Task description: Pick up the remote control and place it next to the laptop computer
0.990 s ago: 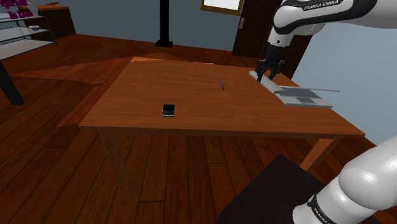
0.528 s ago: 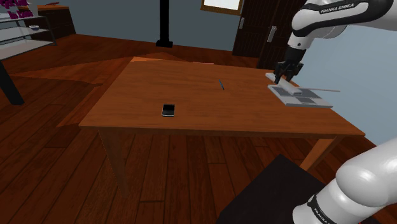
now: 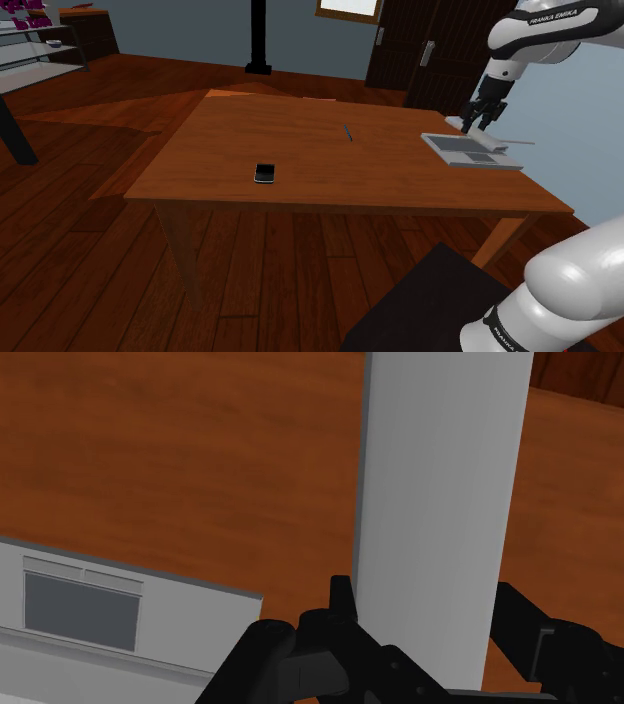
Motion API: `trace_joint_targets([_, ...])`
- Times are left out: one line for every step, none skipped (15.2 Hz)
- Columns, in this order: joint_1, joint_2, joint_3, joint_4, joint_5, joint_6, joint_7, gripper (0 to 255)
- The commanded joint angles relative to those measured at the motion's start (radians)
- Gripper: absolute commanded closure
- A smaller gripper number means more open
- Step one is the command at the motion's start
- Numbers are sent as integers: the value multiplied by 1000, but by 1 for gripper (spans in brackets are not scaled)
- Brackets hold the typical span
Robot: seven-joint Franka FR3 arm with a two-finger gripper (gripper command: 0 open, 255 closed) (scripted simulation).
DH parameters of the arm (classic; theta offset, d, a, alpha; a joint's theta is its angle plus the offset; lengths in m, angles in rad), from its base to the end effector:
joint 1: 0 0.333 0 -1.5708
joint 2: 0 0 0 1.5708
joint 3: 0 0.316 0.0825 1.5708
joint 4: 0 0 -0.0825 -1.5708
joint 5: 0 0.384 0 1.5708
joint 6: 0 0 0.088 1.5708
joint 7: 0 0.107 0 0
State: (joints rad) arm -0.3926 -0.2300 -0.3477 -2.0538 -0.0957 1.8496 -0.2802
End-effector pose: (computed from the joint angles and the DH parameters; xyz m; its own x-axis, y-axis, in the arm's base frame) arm 0.3523 -0.3474 0.5311 0.9105 -0.4135 0.0087 -0.4136 -0.9103 0.0177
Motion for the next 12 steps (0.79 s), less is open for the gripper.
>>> trace_joint_targets([-18,18,-32,19,0,2,-53,255])
trace_joint_targets([-27,27,-49,29,1,2,-79,255])
trace_joint_targets([-36,37,-65,40,2,1,-105,255])
trace_joint_targets([-46,48,-81,52,4,1,-132,255])
trace_joint_targets([-55,61,-98,66,7,1,-159,255])
trace_joint_targets([-64,75,-114,80,12,0,-187,255])
trace_joint_targets([-74,89,-130,96,17,-1,-215,255])
trace_joint_targets([-83,106,-146,113,23,-2,-243,255])
trace_joint_targets([-93,123,-163,131,31,-3,-272,255])
trace_joint_targets([-103,142,-178,150,39,-5,-301,255])
trace_joint_targets([-113,162,-194,170,49,-7,-330,255])
trace_joint_targets([-124,184,-210,192,61,-9,-360,255])
